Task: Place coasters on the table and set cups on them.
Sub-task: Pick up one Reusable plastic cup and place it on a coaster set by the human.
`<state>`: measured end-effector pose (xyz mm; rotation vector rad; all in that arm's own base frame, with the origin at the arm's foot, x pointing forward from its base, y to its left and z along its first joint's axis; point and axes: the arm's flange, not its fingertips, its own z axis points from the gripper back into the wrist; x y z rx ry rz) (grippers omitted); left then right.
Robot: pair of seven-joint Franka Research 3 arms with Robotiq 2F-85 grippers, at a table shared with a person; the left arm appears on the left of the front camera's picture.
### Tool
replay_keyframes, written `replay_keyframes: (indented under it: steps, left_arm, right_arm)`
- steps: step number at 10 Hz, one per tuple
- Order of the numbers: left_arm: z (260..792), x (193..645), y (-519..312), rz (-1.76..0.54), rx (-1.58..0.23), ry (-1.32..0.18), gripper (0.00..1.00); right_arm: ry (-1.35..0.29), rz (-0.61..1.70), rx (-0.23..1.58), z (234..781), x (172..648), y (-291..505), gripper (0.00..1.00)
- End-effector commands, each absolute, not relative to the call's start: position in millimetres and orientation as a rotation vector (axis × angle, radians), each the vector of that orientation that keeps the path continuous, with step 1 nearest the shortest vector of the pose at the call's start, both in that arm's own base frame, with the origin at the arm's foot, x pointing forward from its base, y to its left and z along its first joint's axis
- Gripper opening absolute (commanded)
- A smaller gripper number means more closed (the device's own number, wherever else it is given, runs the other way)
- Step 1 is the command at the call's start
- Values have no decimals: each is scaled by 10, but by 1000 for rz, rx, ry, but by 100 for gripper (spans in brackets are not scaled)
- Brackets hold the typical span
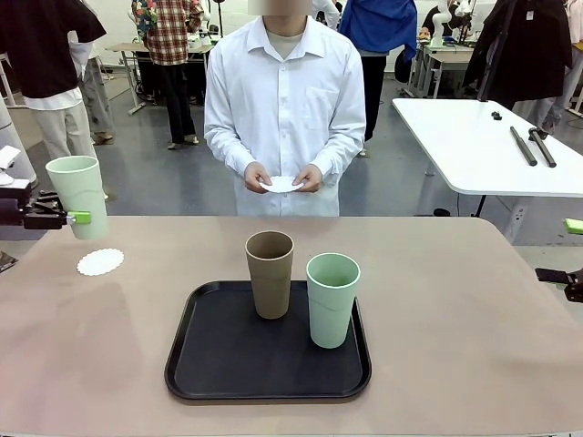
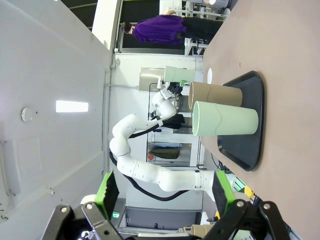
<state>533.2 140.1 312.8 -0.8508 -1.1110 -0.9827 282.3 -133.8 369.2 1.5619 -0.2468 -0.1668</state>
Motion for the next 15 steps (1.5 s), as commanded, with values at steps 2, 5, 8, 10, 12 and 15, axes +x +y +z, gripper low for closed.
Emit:
replay_keyframes:
  steps: [2,5,8,10,12,15]
  left_arm:
    - [3002,5415,1531,-1077,-895,-1143,84]
    - [2848,5438,1567,-1089,-974,-1140,84]
    - [2738,5470,1588,-1084,-982,-1159,84]
    - [2620,5506,1565,-1080,-992,-1142,84]
    - [2511,5556,1571,-1079,-976,-1129,84]
    - [2409,5606,1615,-1091,-958,-1113,84]
  right_arm:
    - [-264,-174,1586,3713,2860,-1340,100]
    - [-264,-174,1586,3713,2860,-1340,100]
    - [-264,-174,1586,3713,2860,-1340,100]
    - [-264,-174,1586,3713,2860,-1340,100]
    - [-264,-174,1586,3713,2860,-1340,100]
    - [-264,-174,1586,3713,2860,-1340,100]
